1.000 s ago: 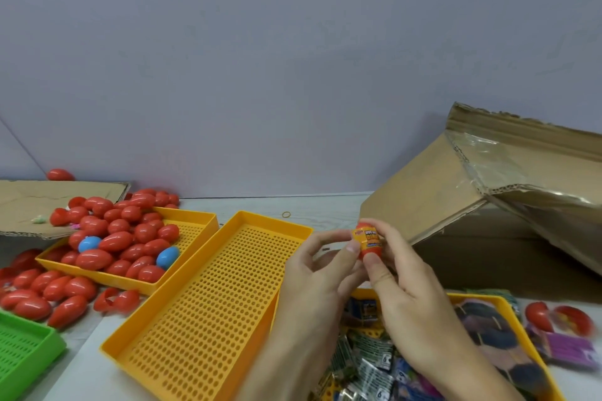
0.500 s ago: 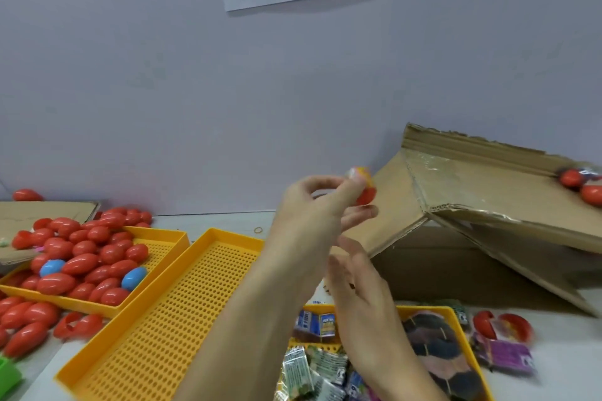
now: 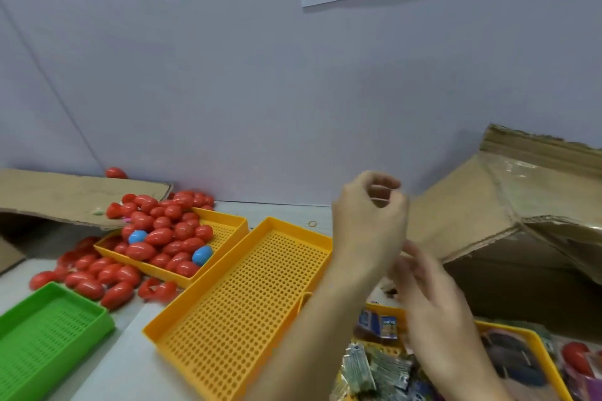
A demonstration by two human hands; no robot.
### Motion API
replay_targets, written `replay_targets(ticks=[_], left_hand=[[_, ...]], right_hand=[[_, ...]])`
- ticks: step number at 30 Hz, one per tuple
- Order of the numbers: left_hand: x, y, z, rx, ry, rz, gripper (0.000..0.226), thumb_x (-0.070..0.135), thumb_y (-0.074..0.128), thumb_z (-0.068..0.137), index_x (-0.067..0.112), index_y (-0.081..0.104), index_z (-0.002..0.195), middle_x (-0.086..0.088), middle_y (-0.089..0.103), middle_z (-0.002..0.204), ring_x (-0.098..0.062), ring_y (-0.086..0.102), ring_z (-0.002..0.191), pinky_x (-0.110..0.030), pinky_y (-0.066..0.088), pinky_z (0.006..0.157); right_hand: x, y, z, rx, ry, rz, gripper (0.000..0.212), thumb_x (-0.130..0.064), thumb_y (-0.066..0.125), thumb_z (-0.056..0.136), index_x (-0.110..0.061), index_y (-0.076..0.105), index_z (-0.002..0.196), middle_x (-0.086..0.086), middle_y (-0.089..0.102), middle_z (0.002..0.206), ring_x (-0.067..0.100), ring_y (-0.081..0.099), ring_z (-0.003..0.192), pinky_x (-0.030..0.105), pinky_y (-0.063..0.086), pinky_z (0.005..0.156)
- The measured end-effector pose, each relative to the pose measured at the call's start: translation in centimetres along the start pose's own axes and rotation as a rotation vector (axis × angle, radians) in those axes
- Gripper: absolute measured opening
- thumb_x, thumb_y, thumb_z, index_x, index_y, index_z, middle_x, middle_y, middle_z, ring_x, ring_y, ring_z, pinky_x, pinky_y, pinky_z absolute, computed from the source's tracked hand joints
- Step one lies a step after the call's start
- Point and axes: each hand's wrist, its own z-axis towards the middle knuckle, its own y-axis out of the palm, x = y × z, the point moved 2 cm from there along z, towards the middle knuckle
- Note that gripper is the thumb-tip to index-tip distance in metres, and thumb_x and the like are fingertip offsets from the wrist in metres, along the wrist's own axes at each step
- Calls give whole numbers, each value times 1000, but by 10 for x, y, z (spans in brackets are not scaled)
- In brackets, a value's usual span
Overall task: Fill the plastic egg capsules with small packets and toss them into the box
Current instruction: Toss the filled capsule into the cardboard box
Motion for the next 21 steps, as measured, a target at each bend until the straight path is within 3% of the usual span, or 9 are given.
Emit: replay_targets(ticks=[1, 3, 5, 8, 11, 15, 21], left_hand=[[-13, -15, 5, 21, -6, 110, 12, 13, 59, 90, 21, 68, 89, 7, 67, 80, -13, 67, 78, -35, 60, 75], [-41, -52, 16, 31, -31, 311, 12, 14, 58, 91, 20, 69, 89, 7, 67, 81, -9, 64, 75, -22, 54, 62], [-61, -87, 28, 8, -54, 480, 15, 14, 57, 93, 21, 68, 85, 4, 67, 80, -10, 62, 70, -18, 45, 52], [-77, -135, 47, 74, -47, 727, 17, 8, 55, 89, 19, 67, 82, -3, 69, 80, -15, 61, 66, -26, 45, 57], [-87, -181, 70, 147, -94, 1049, 15, 9, 57, 85, 13, 68, 94, -11, 69, 97, -28, 65, 86, -36, 55, 72], [-97, -211, 88, 0, -191, 1408, 19, 11, 58, 89, 11, 59, 107, -5, 57, 96, -25, 58, 85, -34, 49, 63], [-101, -215, 98, -122, -218, 1568, 21, 10, 58, 90, 14, 56, 110, 0, 46, 88, -21, 55, 83, -33, 51, 66]], right_hand=[[14, -15, -15, 27, 141, 215, 16, -47, 45, 95, -58, 57, 98, -21, 68, 98, -4, 60, 99, 28, 49, 85], [25, -21, -3, 94, 189, 158, 19, -37, 46, 98, -49, 61, 100, -17, 69, 98, -1, 60, 101, 37, 50, 94], [23, -12, -1, 57, 159, 143, 22, -32, 46, 99, -45, 63, 100, -16, 70, 98, 1, 60, 102, 42, 49, 98], [34, -13, 2, 67, 168, 181, 25, -27, 47, 100, -43, 66, 98, -15, 72, 94, 2, 62, 100, 42, 50, 96], [35, -13, 2, 78, 158, 154, 26, -25, 47, 99, -41, 68, 94, -17, 72, 89, -1, 62, 96, 35, 50, 89], [37, -13, 3, 86, 151, 141, 27, -21, 49, 99, -37, 70, 93, -14, 72, 87, 3, 64, 95, 36, 50, 85], [37, -13, 4, 74, 136, 149, 26, -25, 47, 99, -40, 68, 94, -19, 70, 90, -8, 60, 89, 27, 48, 78]])
